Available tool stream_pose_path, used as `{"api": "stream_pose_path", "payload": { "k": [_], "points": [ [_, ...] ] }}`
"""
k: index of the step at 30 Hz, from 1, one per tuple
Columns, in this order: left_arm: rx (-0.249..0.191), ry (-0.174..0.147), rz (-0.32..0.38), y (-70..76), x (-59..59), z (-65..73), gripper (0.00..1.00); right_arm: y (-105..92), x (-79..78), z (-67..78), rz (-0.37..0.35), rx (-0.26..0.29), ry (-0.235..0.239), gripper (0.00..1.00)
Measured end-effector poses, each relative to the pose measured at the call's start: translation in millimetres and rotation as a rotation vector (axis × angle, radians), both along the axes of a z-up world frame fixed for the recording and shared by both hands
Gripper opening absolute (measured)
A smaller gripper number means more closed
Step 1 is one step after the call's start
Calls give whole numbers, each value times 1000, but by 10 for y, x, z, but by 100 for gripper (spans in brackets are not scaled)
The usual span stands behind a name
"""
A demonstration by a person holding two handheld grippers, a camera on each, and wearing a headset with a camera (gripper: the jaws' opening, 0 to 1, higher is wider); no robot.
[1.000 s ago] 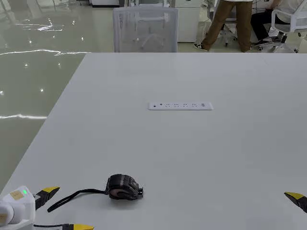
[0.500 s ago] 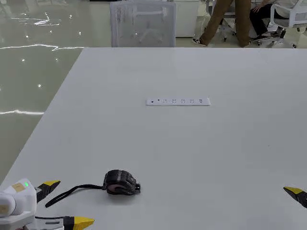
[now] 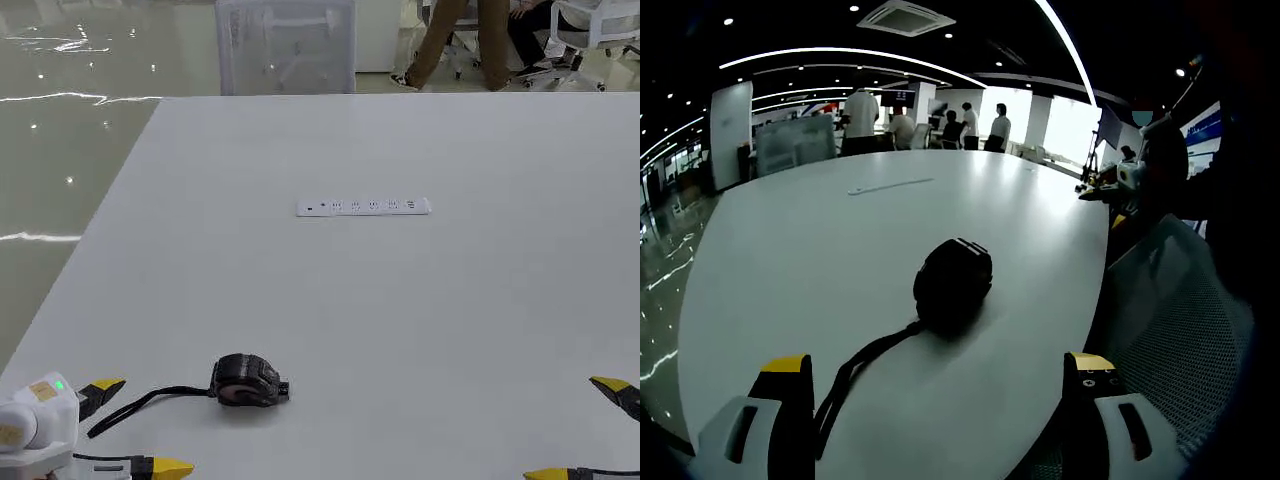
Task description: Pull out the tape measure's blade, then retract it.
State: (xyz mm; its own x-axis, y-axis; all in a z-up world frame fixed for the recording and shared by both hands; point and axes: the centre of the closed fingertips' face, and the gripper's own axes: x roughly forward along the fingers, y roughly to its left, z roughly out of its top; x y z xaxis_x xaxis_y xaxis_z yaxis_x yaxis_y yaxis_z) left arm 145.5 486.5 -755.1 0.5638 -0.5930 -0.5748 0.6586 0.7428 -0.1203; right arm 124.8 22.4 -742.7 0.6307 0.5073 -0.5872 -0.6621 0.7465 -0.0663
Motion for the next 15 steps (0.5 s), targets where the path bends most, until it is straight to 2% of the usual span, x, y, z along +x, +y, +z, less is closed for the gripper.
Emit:
{"api": "stream_pose_path", "payload": {
  "k": [3, 8, 12, 15],
  "points": [
    [3, -10, -20, -68, 58, 70, 100, 5, 35, 80, 0, -1, -15, 100],
    [57, -27, -88, -158, 122, 169, 100, 78, 109, 103, 16, 6, -16, 100],
    [65, -33, -131, -220, 204, 218, 100, 180, 175, 116, 44, 13, -23, 100],
    [113, -33, -197, -292, 251, 201, 100, 307, 211, 109, 85, 15, -18, 100]
  ]
}}
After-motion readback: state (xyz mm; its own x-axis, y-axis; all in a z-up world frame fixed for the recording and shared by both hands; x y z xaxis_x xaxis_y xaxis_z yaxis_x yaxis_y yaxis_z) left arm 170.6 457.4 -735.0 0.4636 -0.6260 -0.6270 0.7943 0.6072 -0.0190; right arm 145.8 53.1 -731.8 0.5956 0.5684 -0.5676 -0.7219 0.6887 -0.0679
